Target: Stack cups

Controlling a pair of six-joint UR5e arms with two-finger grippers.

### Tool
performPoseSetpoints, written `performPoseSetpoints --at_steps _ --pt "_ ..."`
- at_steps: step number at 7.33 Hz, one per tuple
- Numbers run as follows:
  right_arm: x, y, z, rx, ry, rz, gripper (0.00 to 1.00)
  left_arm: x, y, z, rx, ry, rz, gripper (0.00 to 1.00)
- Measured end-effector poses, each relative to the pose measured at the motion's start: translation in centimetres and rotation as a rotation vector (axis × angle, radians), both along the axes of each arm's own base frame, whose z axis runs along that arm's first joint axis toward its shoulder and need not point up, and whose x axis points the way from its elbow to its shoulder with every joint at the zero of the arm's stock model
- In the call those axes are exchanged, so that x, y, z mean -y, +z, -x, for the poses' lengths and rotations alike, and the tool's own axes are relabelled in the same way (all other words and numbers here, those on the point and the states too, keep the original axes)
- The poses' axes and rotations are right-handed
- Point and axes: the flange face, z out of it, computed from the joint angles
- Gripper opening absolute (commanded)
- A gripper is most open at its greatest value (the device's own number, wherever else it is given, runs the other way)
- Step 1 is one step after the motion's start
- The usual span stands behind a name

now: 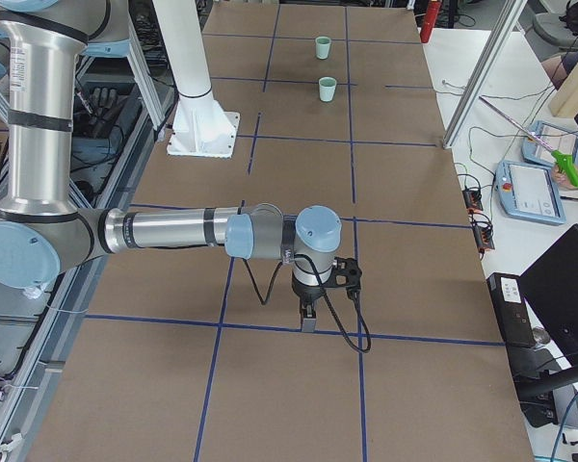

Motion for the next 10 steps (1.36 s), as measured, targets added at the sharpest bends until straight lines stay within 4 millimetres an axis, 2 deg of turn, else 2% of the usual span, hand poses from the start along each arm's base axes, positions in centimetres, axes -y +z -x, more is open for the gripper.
performPoseSetpoints --at_steps 2,4,6,8,9,10 --pt "0.0 0.0 0.0 0.0 0.0 0.0 1.0 -0.8 0.0 -6.4 -0.046 -0.068 0.031 1.0" --pt "0.0 0.0 0.0 -0.001 0.0 0.0 1.0 -2.9 0.5 -13.2 -0.094 -0.085 0.085 1.0" --pt "0.0 0.0 0.0 -0.001 0.0 0.0 1.0 -4.6 1.8 -16.8 -0.107 -0.063 0.128 0.96" --pt "0.0 0.0 0.0 0.0 0.0 -0.001 1.0 -5.1 2.6 -18.5 -0.103 -0.039 0.149 0.86" --pt "0.0 0.0 0.0 0.0 0.0 0.0 1.0 -5.1 3.0 -18.9 -0.102 -0.033 0.153 0.63" --pt "0.0 0.0 0.0 0.001 0.0 0.0 1.0 -5.1 3.5 -19.1 -0.101 -0.028 0.155 0.33"
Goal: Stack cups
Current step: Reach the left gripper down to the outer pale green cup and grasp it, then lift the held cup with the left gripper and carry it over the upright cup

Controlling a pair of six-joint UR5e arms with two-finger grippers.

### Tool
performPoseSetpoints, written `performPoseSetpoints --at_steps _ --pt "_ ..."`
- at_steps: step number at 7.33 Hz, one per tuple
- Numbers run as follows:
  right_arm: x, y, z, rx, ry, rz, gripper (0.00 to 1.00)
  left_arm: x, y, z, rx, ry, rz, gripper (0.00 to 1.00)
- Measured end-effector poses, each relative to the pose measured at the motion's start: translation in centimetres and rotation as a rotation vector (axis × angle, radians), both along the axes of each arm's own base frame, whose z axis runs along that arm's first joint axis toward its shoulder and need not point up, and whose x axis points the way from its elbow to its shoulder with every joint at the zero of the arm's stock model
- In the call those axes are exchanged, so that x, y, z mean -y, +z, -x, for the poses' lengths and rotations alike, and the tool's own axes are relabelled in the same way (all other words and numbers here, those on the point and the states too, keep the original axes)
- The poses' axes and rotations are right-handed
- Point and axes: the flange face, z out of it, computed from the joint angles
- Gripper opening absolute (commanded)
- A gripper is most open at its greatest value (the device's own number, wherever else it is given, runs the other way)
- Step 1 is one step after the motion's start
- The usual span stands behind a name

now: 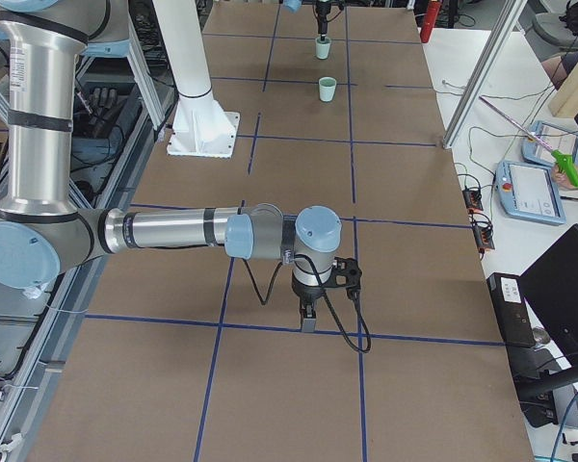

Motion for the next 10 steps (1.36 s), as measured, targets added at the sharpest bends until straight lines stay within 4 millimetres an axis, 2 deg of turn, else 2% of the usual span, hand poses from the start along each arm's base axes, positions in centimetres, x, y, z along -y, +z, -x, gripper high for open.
performPoseSetpoints --at_steps 1,2,4,5,8,10 --pt "0.0 0.0 0.0 0.0 0.0 0.0 1.0 0.0 0.4 -0.2 0.0 0.003 0.002 0.04" --pt "0.0 0.0 0.0 0.0 0.0 0.0 1.0 0.0 0.6 -0.2 0.001 0.005 0.005 0.0" --pt "0.0 0.0 0.0 0.0 0.0 0.0 1.0 0.1 0.4 -0.4 -0.006 0.006 0.004 0.0" --pt "0.0 0.0 0.0 0.0 0.0 0.0 1.0 0.2 -1.3 -0.4 -0.022 -0.001 -0.01 0.0" --pt "0.0 0.0 0.0 0.0 0.0 -0.001 1.0 -0.3 -11.5 0.5 -0.169 -0.1 0.049 0.0" --pt "0.0 0.0 0.0 0.0 0.0 -0.001 1.0 1.0 -17.2 -0.8 -0.23 -0.217 0.146 0.0"
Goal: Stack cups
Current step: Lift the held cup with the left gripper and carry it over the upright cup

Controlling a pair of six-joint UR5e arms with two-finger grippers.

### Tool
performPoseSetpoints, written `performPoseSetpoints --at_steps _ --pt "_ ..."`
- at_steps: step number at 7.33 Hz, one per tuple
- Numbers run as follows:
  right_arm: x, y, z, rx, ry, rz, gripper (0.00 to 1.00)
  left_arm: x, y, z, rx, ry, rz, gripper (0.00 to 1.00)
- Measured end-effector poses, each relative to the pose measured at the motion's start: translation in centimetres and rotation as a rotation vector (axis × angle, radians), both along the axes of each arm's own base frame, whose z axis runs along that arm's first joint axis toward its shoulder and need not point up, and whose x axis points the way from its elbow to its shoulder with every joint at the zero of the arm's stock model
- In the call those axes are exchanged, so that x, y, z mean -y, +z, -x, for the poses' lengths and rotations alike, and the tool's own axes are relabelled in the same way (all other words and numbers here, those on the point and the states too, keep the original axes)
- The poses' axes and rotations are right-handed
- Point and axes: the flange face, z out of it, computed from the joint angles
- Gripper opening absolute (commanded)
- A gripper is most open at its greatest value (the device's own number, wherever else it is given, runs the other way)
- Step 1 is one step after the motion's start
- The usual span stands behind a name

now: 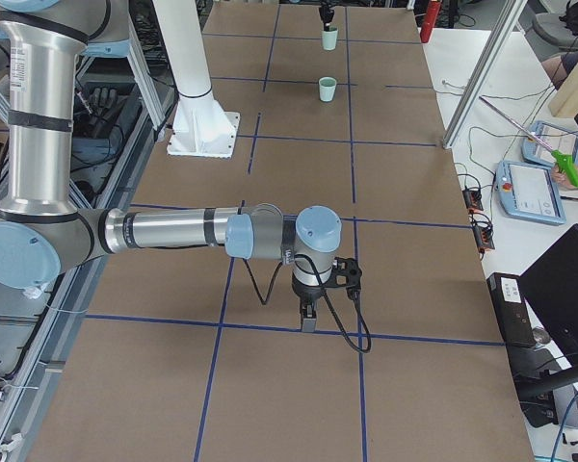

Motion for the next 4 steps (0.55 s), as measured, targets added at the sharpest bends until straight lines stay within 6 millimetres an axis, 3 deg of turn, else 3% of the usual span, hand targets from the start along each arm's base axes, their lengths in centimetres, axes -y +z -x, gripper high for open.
performPoseSetpoints --at_steps 4 --pt "0.0 0.0 0.0 -0.001 0.0 -0.001 1.0 0.8 -9.3 -11.2 -0.04 -0.062 0.143 0.0"
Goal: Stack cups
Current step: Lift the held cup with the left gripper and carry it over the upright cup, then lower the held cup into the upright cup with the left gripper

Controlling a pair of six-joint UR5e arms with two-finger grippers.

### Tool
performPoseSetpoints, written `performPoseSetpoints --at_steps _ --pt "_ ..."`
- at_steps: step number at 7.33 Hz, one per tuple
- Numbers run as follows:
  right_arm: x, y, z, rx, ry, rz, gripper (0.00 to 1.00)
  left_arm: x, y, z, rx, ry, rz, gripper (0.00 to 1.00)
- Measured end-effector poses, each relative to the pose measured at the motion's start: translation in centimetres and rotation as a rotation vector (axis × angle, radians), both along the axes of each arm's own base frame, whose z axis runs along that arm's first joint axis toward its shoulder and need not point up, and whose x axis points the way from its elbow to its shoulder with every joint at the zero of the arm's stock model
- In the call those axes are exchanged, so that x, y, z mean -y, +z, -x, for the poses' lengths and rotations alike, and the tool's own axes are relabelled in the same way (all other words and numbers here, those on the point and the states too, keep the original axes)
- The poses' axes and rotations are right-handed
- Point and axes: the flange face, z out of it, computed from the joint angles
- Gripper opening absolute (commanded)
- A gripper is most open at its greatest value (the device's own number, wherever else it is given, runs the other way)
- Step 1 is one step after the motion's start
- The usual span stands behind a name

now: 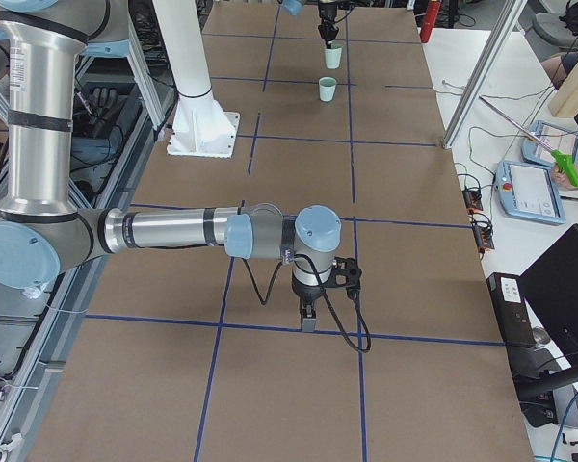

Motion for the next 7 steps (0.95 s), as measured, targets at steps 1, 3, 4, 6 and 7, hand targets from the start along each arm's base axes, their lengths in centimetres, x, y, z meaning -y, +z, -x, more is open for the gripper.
performPoseSetpoints --at_steps 1,3,4,6,7 --pt "0.0 0.0 0.0 0.0 0.0 0.0 1.0 0.6 -1.8 -1.8 0.017 -0.008 0.017 0.0" --pt "0.0 0.0 0.0 0.0 0.0 0.001 1.0 0.7 -3.1 -3.8 0.05 -0.022 0.019 0.0" --pt "0.0 0.0 0.0 0.0 0.0 0.001 1.0 0.7 -3.1 -4.2 0.055 -0.022 0.02 0.0" --pt "0.0 0.0 0.0 0.001 0.0 0.001 1.0 0.3 -3.0 -4.9 0.059 -0.009 0.022 0.0" --pt "0.0 0.0 0.0 0.0 0.0 0.001 1.0 0.1 -2.9 -5.2 0.06 -0.003 0.023 0.0"
